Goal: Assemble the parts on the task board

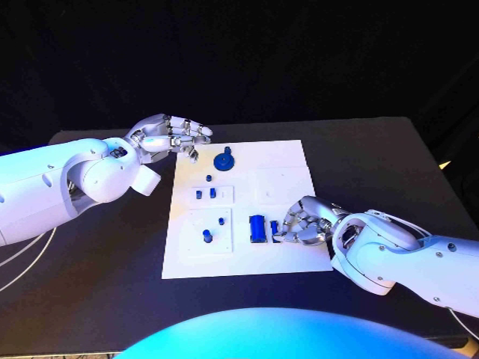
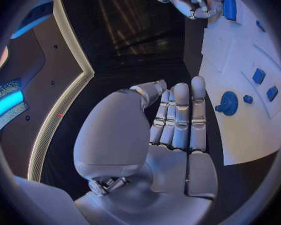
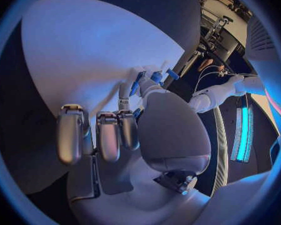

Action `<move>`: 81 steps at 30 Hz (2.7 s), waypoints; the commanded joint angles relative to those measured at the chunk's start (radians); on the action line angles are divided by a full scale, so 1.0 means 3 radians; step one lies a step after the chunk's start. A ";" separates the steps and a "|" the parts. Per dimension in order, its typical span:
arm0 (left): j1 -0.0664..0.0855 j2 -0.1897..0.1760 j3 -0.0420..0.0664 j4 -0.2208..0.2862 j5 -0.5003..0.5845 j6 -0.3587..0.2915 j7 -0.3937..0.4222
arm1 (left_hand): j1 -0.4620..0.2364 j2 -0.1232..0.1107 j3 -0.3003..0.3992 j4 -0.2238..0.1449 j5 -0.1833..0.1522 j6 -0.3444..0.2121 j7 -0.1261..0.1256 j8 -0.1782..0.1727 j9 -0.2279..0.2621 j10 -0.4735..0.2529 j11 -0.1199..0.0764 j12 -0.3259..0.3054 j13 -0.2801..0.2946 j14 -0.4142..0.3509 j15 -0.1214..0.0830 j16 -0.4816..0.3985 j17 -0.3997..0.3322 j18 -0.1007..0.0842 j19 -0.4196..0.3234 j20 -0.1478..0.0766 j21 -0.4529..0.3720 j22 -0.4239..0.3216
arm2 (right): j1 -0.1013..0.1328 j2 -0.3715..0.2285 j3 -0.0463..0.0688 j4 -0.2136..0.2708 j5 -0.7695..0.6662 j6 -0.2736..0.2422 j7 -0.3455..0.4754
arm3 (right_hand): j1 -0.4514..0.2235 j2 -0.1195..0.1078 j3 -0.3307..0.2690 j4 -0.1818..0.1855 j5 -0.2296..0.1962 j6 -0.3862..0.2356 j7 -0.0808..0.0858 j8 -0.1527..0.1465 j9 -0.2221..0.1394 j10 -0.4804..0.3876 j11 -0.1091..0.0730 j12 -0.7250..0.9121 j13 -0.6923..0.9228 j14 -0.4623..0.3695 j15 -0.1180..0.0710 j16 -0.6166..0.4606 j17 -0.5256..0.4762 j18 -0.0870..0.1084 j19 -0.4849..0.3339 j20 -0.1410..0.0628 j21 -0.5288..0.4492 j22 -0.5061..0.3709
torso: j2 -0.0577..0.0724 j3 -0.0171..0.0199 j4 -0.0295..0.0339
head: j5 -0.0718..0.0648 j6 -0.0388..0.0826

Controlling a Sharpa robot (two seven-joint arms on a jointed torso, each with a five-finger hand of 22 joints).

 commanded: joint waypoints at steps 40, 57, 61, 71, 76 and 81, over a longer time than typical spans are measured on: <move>-0.0139 0.0668 -0.0075 -0.0871 0.0635 -0.0899 0.0676 | -0.1698 0.0596 -0.2011 -0.0184 -0.0360 -0.2896 -0.0613 -0.0780 -0.1417 -0.2913 -0.0411 -0.1807 -0.0773 -0.3537 -0.0156 -0.3700 -0.2002 -0.0592 -0.3199 -0.0459 -0.2902 -0.2626 | 0.0462 0.0580 0.0152 -0.1984 0.3277 -0.0008 0.2679 | -0.1274 0.0505 -0.0561 -0.0961 -0.0433 -0.3400 -0.0171 -0.1652 -0.1639 -0.4890 0.0047 -0.4849 -0.4360 -0.4882 0.0257 -0.5096 -0.4358 -0.0126 -0.4882 -0.0102 -0.4576 -0.4358 | -0.0315 -0.0060 -0.0021 | 0.0062 0.0497; -0.0377 0.0573 0.0030 0.0030 0.0704 -0.2185 0.0880 | -0.4738 0.0596 -0.2011 -0.0184 -0.0360 -0.2896 -0.0613 -0.0780 -0.1417 -0.2913 -0.0411 -0.1807 -0.0773 -0.3537 -0.0156 -0.3700 -0.2002 -0.0592 -0.3199 -0.0459 -0.2902 -0.2626 | 0.0045 0.0417 0.0588 -0.0924 0.4191 -0.0981 0.3164 | -0.4216 0.0505 -0.0561 -0.0961 -0.0433 -0.3400 -0.0171 -0.1652 -0.1639 -0.4890 0.0047 -0.4849 -0.4360 -0.4882 0.0257 -0.5096 -0.4358 -0.0126 -0.4882 -0.0102 -0.4576 -0.4358 | -0.0397 -0.0053 0.0120 | -0.0104 0.0905; -0.0424 0.0554 0.0051 0.0207 0.0718 -0.2437 0.0920 | -0.4738 0.0596 -0.2011 -0.0184 -0.0360 -0.2896 -0.0613 -0.0780 -0.1417 -0.2913 -0.0411 -0.1807 -0.0773 -0.3537 -0.0156 -0.3700 -0.2002 -0.0592 -0.3199 -0.0459 -0.2902 -0.2626 | 0.0004 0.0401 0.0632 -0.0818 0.4281 -0.1078 0.3212 | -0.4216 0.0505 -0.0561 -0.0961 -0.0433 -0.3400 -0.0171 -0.1652 -0.1639 -0.4890 0.0047 -0.4849 -0.4360 -0.4882 0.0257 -0.5096 -0.4358 -0.0126 -0.4882 -0.0102 -0.4576 -0.4358 | -0.0398 -0.0053 0.0122 | -0.0106 0.0909; -0.0458 0.0541 0.0066 0.0336 0.0728 -0.2621 0.0949 | -0.4738 0.0596 -0.2011 -0.0184 -0.0360 -0.2896 -0.0613 -0.0780 -0.1417 -0.2913 -0.0411 -0.1807 -0.0773 -0.3537 -0.0156 -0.3700 -0.2002 -0.0592 -0.3199 -0.0459 -0.2902 -0.2626 | -0.0001 0.0399 0.0637 -0.0806 0.4292 -0.1090 0.3218 | -0.4216 0.0505 -0.0561 -0.0961 -0.0433 -0.3400 -0.0171 -0.1652 -0.1639 -0.4890 0.0047 -0.4849 -0.4360 -0.4882 0.0257 -0.5096 -0.4358 -0.0126 -0.4882 -0.0102 -0.4576 -0.4358 | -0.0398 -0.0053 0.0122 | -0.0106 0.0909; -0.0458 0.0541 0.0066 0.0336 0.0728 -0.2621 0.0949 | -0.4738 0.0596 -0.2011 -0.0184 -0.0360 -0.2896 -0.0613 -0.0780 -0.1417 -0.2913 -0.0411 -0.1807 -0.0773 -0.3537 -0.0156 -0.3700 -0.2002 -0.0592 -0.3199 -0.0459 -0.2902 -0.2626 | -0.0001 0.0399 0.0637 -0.0806 0.4292 -0.1090 0.3218 | -0.4216 0.0505 -0.0561 -0.0961 -0.0433 -0.3400 -0.0171 -0.1652 -0.1639 -0.4890 0.0047 -0.4849 -0.4360 -0.4882 0.0257 -0.5096 -0.4358 -0.0126 -0.4882 -0.0102 -0.4576 -0.4358 | -0.0398 -0.0053 0.0122 | -0.0106 0.0909; -0.0458 0.0541 0.0066 0.0336 0.0728 -0.2621 0.0949 | -0.4738 0.0596 -0.2011 -0.0184 -0.0360 -0.2896 -0.0613 -0.0780 -0.1417 -0.2913 -0.0411 -0.1807 -0.0773 -0.3537 -0.0156 -0.3700 -0.2002 -0.0592 -0.3199 -0.0459 -0.2902 -0.2626 | -0.0001 0.0399 0.0637 -0.0806 0.4292 -0.1090 0.3218 | -0.4216 0.0505 -0.0561 -0.0961 -0.0433 -0.3400 -0.0171 -0.1652 -0.1639 -0.4890 0.0047 -0.4849 -0.4360 -0.4882 0.0257 -0.5096 -0.4358 -0.0126 -0.4882 -0.0102 -0.4576 -0.4358 | -0.0398 -0.0053 0.0122 | -0.0106 0.0909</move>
